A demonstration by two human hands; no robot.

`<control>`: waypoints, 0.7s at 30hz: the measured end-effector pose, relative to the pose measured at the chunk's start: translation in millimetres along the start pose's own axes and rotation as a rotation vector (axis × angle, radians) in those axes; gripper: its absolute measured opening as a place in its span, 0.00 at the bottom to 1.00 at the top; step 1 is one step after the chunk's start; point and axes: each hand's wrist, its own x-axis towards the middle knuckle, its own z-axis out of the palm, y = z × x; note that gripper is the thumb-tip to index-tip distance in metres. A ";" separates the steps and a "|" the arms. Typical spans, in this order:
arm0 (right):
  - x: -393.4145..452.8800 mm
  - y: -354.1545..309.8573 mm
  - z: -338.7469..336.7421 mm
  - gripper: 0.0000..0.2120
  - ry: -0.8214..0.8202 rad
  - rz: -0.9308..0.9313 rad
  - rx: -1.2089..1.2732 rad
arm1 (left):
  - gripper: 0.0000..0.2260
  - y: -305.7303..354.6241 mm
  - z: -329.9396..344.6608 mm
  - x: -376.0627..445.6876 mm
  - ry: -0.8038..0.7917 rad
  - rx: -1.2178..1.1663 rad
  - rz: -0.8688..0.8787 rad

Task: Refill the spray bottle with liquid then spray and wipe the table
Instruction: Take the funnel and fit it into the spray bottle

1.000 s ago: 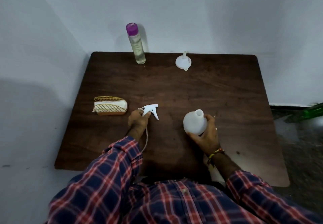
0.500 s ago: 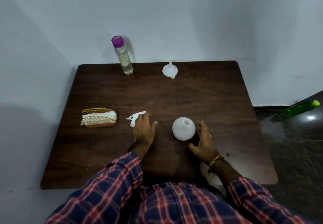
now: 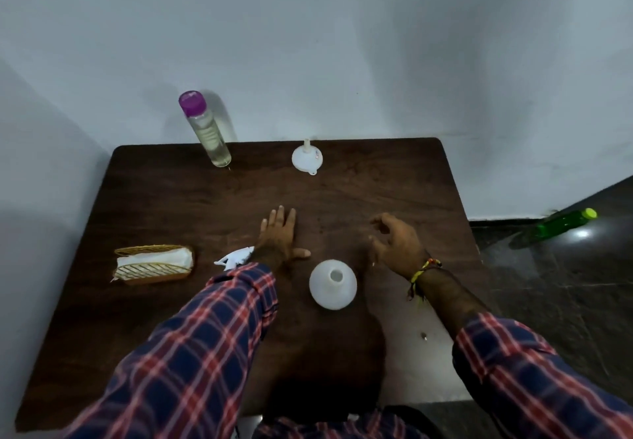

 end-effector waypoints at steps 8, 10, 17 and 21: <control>108.9 -10.5 19.2 0.27 -0.114 -0.022 -0.052 | 0.63 -14.2 20.8 32.4 -0.096 0.147 0.043; 139.7 -19.8 33.6 0.35 -0.107 0.003 -0.045 | 0.63 -16.4 21.1 34.9 -0.112 0.131 0.057; 225.8 -47.0 85.1 0.33 -0.003 0.064 0.184 | 0.61 -21.3 26.7 34.5 -0.075 0.092 0.080; 249.2 -49.8 105.5 0.28 0.105 0.092 0.354 | 0.60 -23.3 30.7 36.7 -0.058 0.095 0.084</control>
